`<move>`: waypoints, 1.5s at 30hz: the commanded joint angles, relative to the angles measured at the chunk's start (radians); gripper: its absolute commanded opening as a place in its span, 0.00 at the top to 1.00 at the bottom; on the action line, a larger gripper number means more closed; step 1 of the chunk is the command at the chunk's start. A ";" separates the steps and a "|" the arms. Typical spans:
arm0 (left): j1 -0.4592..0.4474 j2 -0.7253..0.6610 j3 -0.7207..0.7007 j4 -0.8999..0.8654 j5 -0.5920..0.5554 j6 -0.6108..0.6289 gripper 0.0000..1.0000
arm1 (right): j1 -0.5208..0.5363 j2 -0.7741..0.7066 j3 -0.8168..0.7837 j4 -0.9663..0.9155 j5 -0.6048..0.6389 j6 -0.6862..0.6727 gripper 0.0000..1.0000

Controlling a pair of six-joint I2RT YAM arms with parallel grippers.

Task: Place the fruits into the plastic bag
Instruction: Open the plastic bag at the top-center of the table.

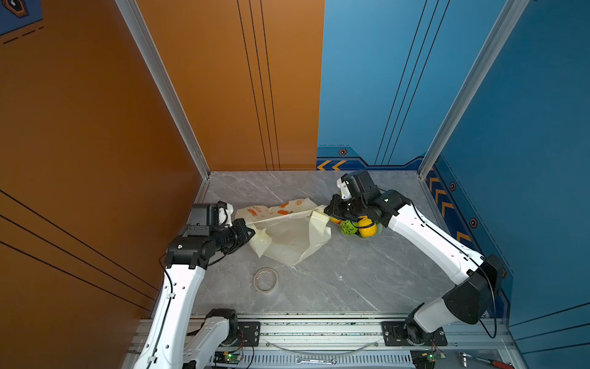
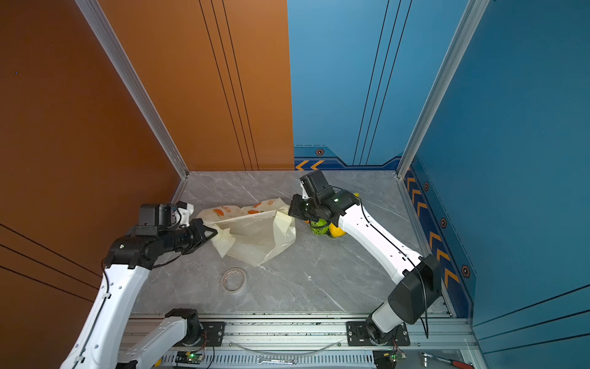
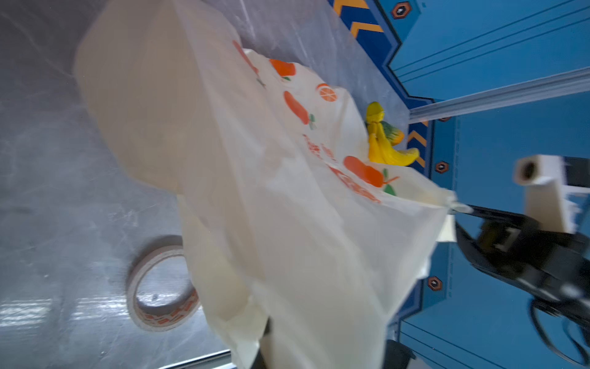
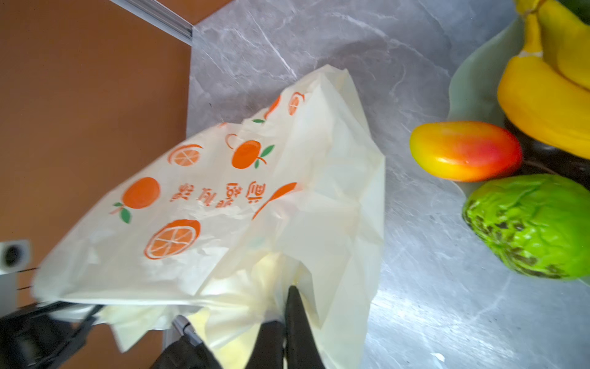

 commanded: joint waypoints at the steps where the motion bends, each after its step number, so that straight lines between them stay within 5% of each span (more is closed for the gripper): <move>1: -0.006 0.023 -0.005 -0.061 0.121 0.016 1.00 | -0.001 -0.025 -0.060 -0.064 0.081 -0.079 1.00; 11: -0.166 0.122 -0.024 -0.058 0.182 0.014 1.00 | -0.025 0.152 -0.056 0.082 0.136 -0.106 1.00; 20: -0.205 0.126 0.028 -0.044 0.028 -0.057 1.00 | -0.029 0.432 0.251 0.285 0.095 -0.120 1.00; 26: -0.234 0.076 -0.102 0.138 -0.022 -0.199 1.00 | -0.026 0.468 0.323 0.300 0.147 -0.157 1.00; 28: -0.259 0.077 -0.171 0.211 -0.026 -0.237 1.00 | -0.041 0.477 0.329 0.239 0.120 -0.154 0.87; 35: -0.302 0.110 -0.251 0.382 -0.012 -0.306 1.00 | -0.054 0.218 0.187 0.052 0.216 -0.229 0.39; 42: -0.323 0.146 -0.234 0.427 0.020 -0.324 1.00 | -0.082 -0.045 0.101 -0.108 0.193 -0.243 0.37; 45: -0.344 0.167 -0.221 0.448 0.037 -0.331 1.00 | -0.085 -0.083 0.078 -0.120 0.032 -0.231 0.38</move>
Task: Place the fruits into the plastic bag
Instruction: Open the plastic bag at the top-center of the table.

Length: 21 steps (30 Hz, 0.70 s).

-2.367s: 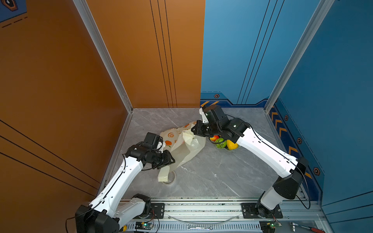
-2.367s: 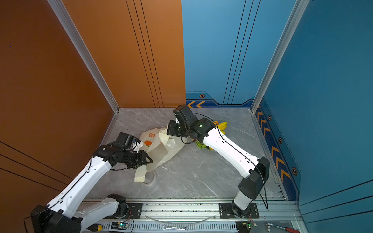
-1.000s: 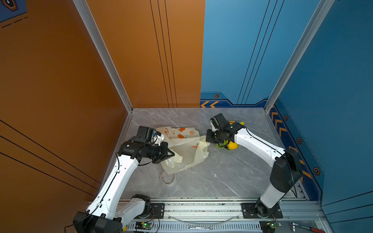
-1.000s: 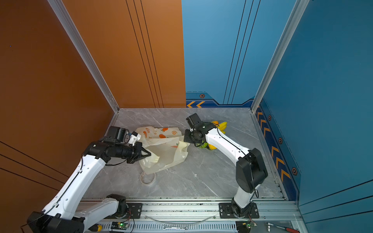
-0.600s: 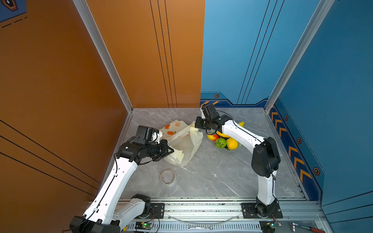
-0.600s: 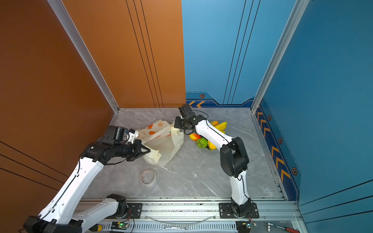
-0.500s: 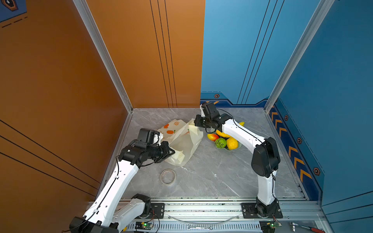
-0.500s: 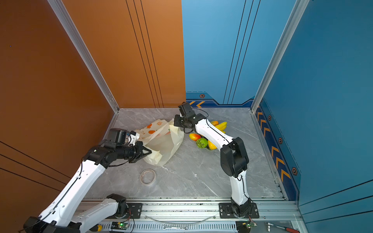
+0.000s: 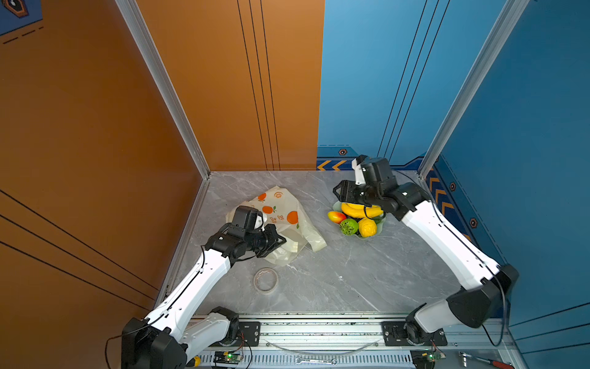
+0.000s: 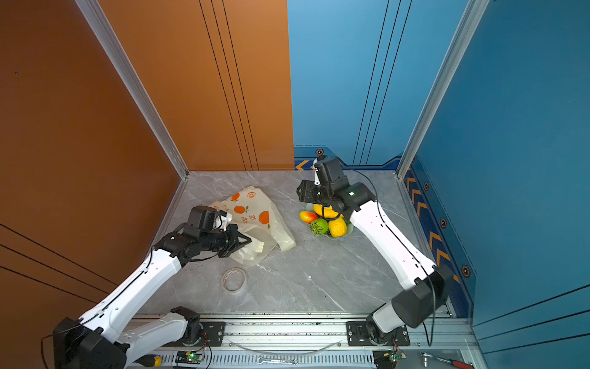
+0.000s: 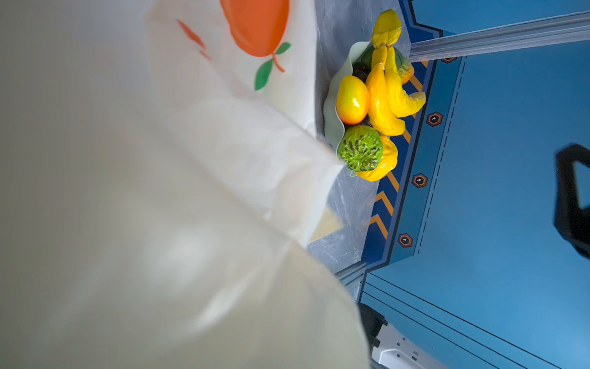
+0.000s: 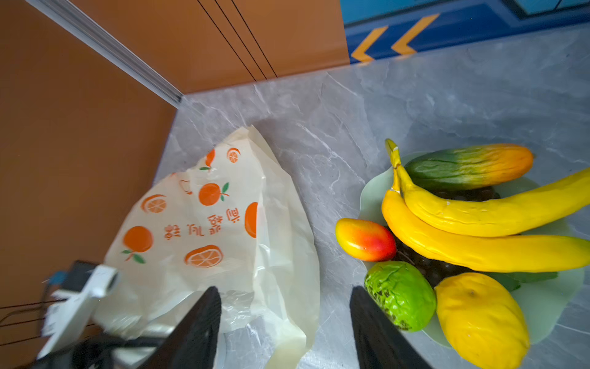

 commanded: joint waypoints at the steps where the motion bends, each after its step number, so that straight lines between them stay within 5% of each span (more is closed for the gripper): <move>1: -0.026 0.021 0.032 0.048 0.041 -0.016 1.00 | 0.012 0.011 -0.056 -0.090 -0.175 0.009 0.39; 9: -0.037 0.023 0.050 0.048 0.101 -0.009 1.00 | 0.215 0.055 -0.298 0.129 -0.339 0.206 0.46; 17: 0.000 0.014 0.075 -0.002 0.159 0.018 1.00 | 0.301 0.180 -0.375 0.134 -0.171 0.135 0.09; 21: 0.001 0.014 0.070 -0.001 0.171 0.019 1.00 | 0.309 0.274 -0.321 0.120 -0.092 0.055 0.08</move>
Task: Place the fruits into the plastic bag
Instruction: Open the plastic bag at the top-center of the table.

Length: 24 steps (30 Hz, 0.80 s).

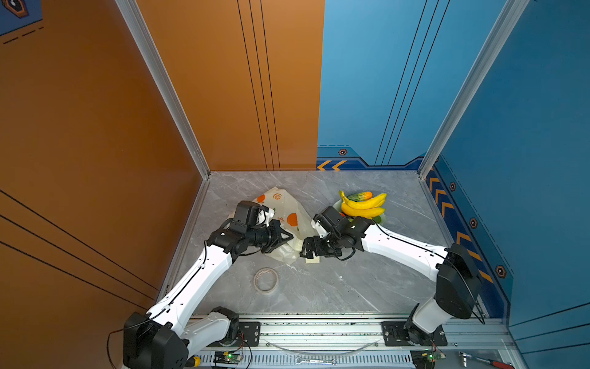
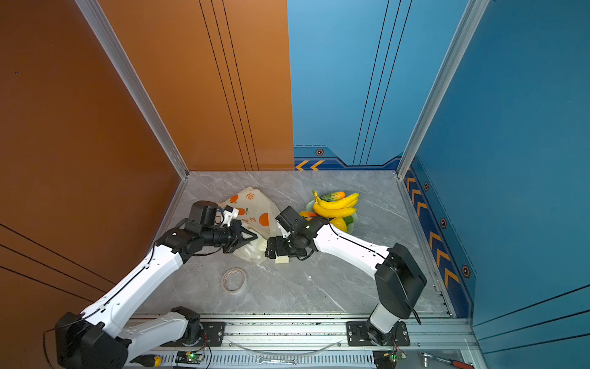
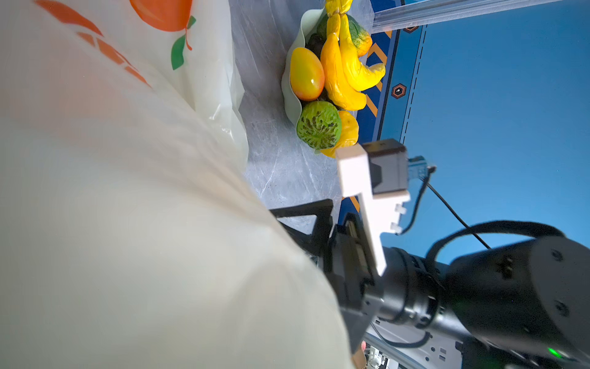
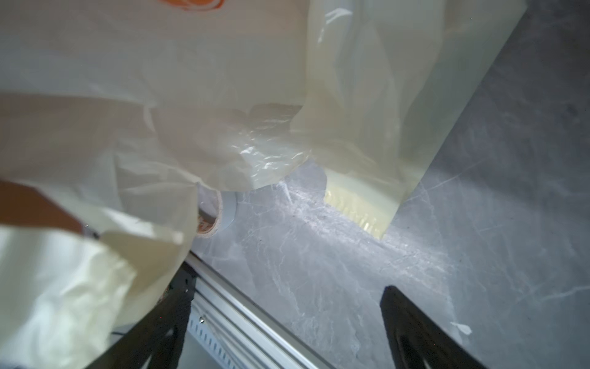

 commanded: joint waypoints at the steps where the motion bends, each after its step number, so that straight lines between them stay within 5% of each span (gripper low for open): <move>1: 0.004 -0.013 0.021 -0.033 0.040 0.024 1.00 | 0.003 0.076 0.053 -0.012 0.128 -0.084 0.08; 8: 0.004 -0.020 0.021 -0.035 0.058 0.021 1.00 | -0.007 0.206 0.171 0.006 0.257 -0.151 0.15; 11: 0.006 -0.024 0.022 -0.039 0.064 0.018 1.00 | -0.005 0.258 0.241 0.011 0.323 -0.156 0.29; 15: 0.018 -0.047 0.015 -0.045 0.083 0.008 1.00 | -0.023 0.308 0.337 -0.009 0.393 -0.164 0.95; 16: 0.023 -0.052 0.014 -0.057 0.084 0.012 1.00 | -0.032 0.312 0.359 -0.017 0.409 -0.164 1.00; 24: 0.028 -0.089 0.031 -0.246 0.054 0.104 1.00 | -0.137 0.290 0.629 -0.044 0.389 -0.170 1.00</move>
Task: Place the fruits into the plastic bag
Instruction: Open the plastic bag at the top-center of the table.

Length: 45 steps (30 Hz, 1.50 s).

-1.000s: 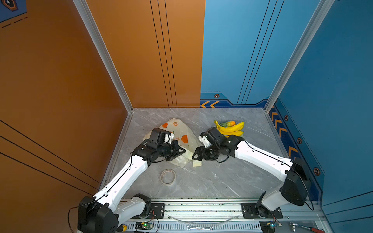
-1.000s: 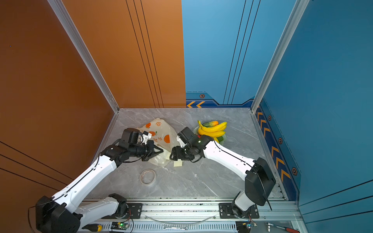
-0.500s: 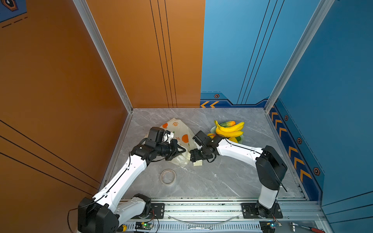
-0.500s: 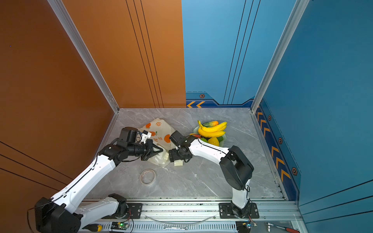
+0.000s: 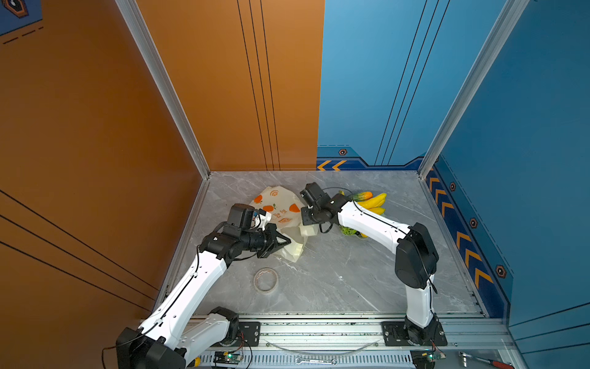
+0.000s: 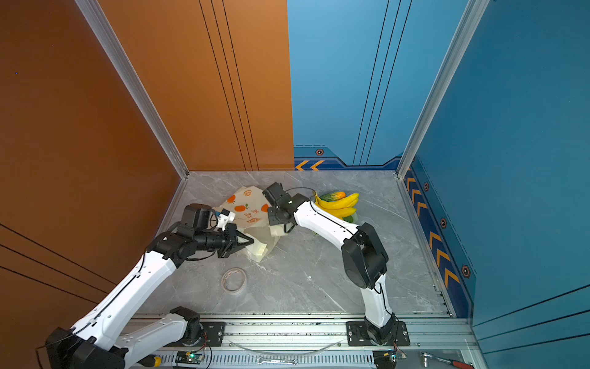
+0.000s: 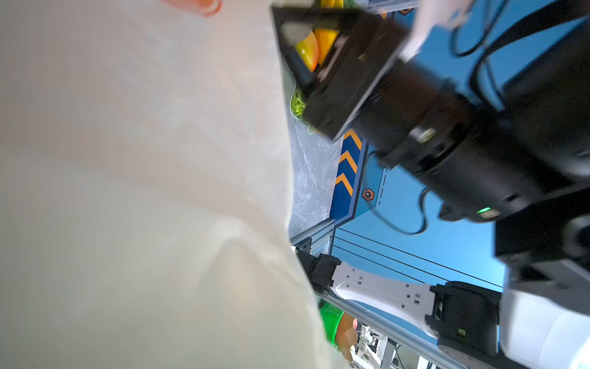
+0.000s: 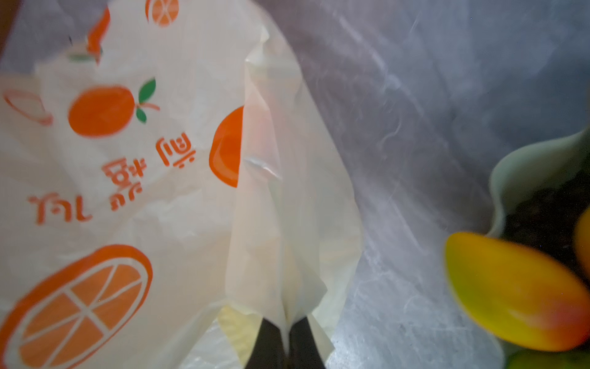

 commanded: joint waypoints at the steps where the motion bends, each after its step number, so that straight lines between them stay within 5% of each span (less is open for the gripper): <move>1: 0.002 -0.013 0.038 -0.122 -0.011 0.069 1.00 | -0.052 -0.012 0.163 -0.013 -0.048 -0.009 1.00; 6: 0.008 -0.023 0.151 -0.124 -0.070 0.090 1.00 | -0.091 0.028 0.411 0.066 -0.298 -0.032 1.00; 8: 0.010 -0.019 0.189 -0.126 -0.077 0.101 1.00 | -0.082 0.020 0.439 0.073 -0.298 -0.028 1.00; 11: 0.008 -0.008 0.186 -0.130 -0.073 0.112 1.00 | -0.078 0.019 0.310 -0.004 -0.188 0.049 1.00; 15: -0.002 -0.032 0.128 -0.129 -0.088 0.105 1.00 | -0.092 0.198 0.257 -0.413 -0.348 0.090 1.00; 19: 0.006 -0.062 0.083 -0.124 -0.099 0.097 1.00 | -0.061 0.061 0.112 -0.281 -0.347 0.088 1.00; 28: 0.095 -0.017 0.263 -0.164 -0.092 0.143 1.00 | -0.083 0.358 0.982 -0.172 -0.555 0.197 1.00; 30: 0.108 -0.014 0.305 -0.198 -0.090 0.161 1.00 | -0.088 0.285 0.875 -0.122 -0.542 0.215 1.00; 33: 0.129 -0.032 0.311 -0.228 -0.078 0.175 1.00 | -0.134 0.110 0.432 -0.157 -0.289 0.229 1.00; 35: 0.143 -0.051 0.290 -0.236 -0.065 0.178 1.00 | -0.212 0.097 0.254 -0.187 -0.366 0.293 1.00; 39: 0.160 -0.078 0.220 -0.247 -0.032 0.188 1.00 | -0.152 0.037 0.204 -0.187 -0.240 0.124 1.00; 45: 0.146 -0.071 0.175 -0.305 -0.003 0.239 1.00 | -0.179 0.152 0.250 -0.100 -0.350 0.106 1.00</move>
